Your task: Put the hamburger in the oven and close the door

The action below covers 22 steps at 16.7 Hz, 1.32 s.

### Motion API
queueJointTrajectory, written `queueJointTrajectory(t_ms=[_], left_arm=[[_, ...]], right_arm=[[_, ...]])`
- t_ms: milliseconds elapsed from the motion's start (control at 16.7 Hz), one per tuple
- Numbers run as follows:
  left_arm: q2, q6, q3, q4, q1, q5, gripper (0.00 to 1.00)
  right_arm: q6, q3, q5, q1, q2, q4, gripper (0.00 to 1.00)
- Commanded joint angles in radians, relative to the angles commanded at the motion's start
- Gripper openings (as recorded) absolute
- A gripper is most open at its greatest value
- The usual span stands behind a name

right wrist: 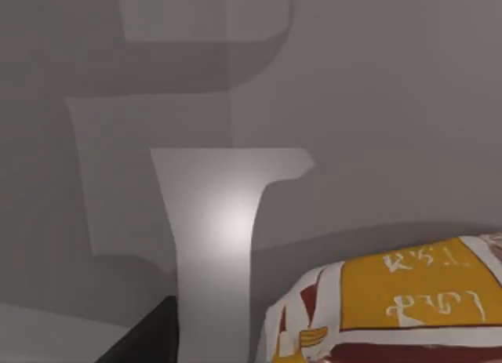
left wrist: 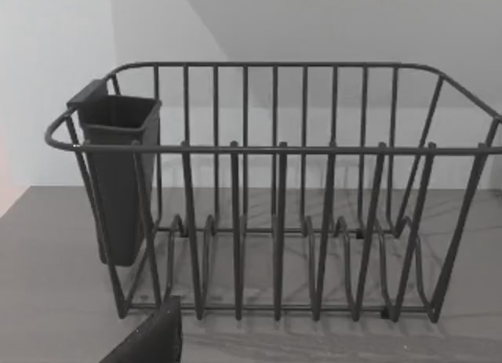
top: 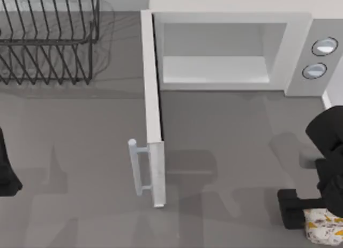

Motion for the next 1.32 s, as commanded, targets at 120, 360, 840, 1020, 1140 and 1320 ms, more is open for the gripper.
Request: queueJointTrajectory(t_ms=[120, 360, 840, 1020, 1140, 1320], left_arm=[[0.000, 0.000, 0.000, 0.000, 0.000, 0.000, 1.00], [0.000, 0.000, 0.000, 0.000, 0.000, 0.000, 1.00], [0.000, 0.000, 0.000, 0.000, 0.000, 0.000, 1.00], [0.000, 0.000, 0.000, 0.000, 0.000, 0.000, 1.00], [0.000, 0.000, 0.000, 0.000, 0.000, 0.000, 1.00], [0.000, 0.000, 0.000, 0.000, 0.000, 0.000, 1.00]], right_arm=[[0.000, 0.000, 0.000, 0.000, 0.000, 0.000, 1.00], [0.000, 0.000, 0.000, 0.000, 0.000, 0.000, 0.77], [0.000, 0.000, 0.000, 0.000, 0.000, 0.000, 0.17], [0.000, 0.000, 0.000, 0.000, 0.000, 0.000, 0.00], [0.000, 0.000, 0.000, 0.000, 0.000, 0.000, 0.00], [0.000, 0.000, 0.000, 0.000, 0.000, 0.000, 0.00]])
